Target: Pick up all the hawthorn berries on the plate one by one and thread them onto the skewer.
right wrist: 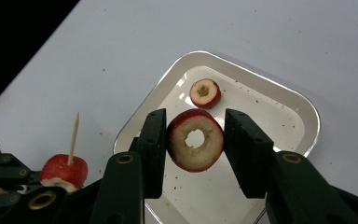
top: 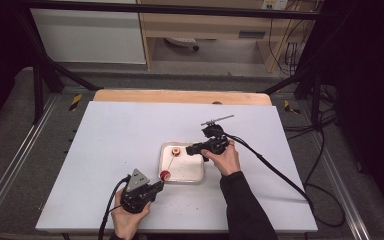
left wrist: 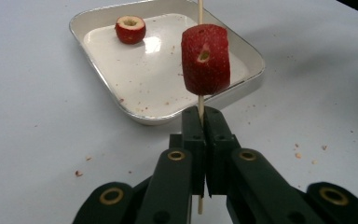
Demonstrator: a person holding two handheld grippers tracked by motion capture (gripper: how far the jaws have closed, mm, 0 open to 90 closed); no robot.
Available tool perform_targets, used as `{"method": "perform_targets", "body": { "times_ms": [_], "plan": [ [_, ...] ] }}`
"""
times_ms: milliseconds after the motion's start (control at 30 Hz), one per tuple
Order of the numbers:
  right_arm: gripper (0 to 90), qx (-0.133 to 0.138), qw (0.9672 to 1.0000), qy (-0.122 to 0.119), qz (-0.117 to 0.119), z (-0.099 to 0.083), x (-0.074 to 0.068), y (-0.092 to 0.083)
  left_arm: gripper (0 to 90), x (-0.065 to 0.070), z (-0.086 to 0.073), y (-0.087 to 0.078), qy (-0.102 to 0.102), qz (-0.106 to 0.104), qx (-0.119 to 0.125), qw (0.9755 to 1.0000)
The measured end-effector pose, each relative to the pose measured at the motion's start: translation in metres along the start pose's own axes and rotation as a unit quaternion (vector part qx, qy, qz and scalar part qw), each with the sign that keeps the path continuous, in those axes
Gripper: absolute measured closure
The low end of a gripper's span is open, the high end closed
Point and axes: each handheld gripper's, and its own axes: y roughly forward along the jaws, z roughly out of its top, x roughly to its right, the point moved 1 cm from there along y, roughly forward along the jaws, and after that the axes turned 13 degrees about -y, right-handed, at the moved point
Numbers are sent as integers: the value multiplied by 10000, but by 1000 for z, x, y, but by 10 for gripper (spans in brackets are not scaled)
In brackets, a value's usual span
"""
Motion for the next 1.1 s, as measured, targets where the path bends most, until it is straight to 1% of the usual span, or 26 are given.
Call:
{"method": "perform_targets", "body": {
  "times_ms": [67, 100, 200, 267, 333, 367, 400, 467, 600, 633, 700, 767, 833, 967, 1033, 1100],
  "plan": [
    [608, 235, 9996, 155, 32, -7, 1, -6, 884, 3, 0, 1, 4, 11, -1, 10000],
    [608, 340, 9992, 209, 42, -10, 2, -9, 884, 6, 0, 3, -26, -22, 15, 10000],
    [608, 676, 9970, 368, 38, -19, 4, -16, 884, 11, 1, 5, -28, -25, 17, 10000],
    [608, 941, 9944, 480, 70, -25, 4, -19, 884, 15, 1, 8, -33, -42, 5, 10000],
    [608, 1199, 9908, 622, 117, -32, 5, -22, 883, 19, 0, 10, -35, -52, -3, 10000],
    [609, 1311, 9889, 685, 128, -35, 5, -23, 883, 21, 0, 11, -32, -48, 4, 10000],
    [608, 1437, 9866, 761, 157, -38, 5, -24, 884, 23, 0, 12, -54, -97, 12, 9999],
    [608, 1654, 9821, 883, 200, -43, 6, -26, 883, 27, -1, 14, -7, -82, 23, 10000],
    [609, 2034, 9718, 1151, 320, -49, 6, -31, 883, 35, -2, 19, -9, -136, 66, 9999],
    [608, 2097, 9697, 1205, 355, -50, 5, -32, 883, 36, -2, 20, 10, -147, 67, 9999],
    [609, 2227, 9657, 1278, 385, -51, 4, -35, 883, 39, -3, 22, -15, -171, 109, 9998],
    [608, 2380, 9605, 1375, 434, -52, 2, -37, 883, 42, -4, 23, -33, -193, 142, 9997],
    [608, 2493, 9570, 1420, 423, -52, 1, -39, 883, 44, -3, 23, -24, -201, 163, 9997],
    [609, 2739, 9473, 1580, 516, -51, -2, -42, 883, 49, -2, 24, -21, -248, 226, 9994],
    [609, 2824, 9428, 1670, 594, -50, -4, -43, 883, 52, -2, 25, -1, -255, 242, 9994],
    [609, 2877, 9393, 1742, 673, -50, -4, -44, 883, 54, -1, 27, 17, -267, 254, 9993]
  ]
}}
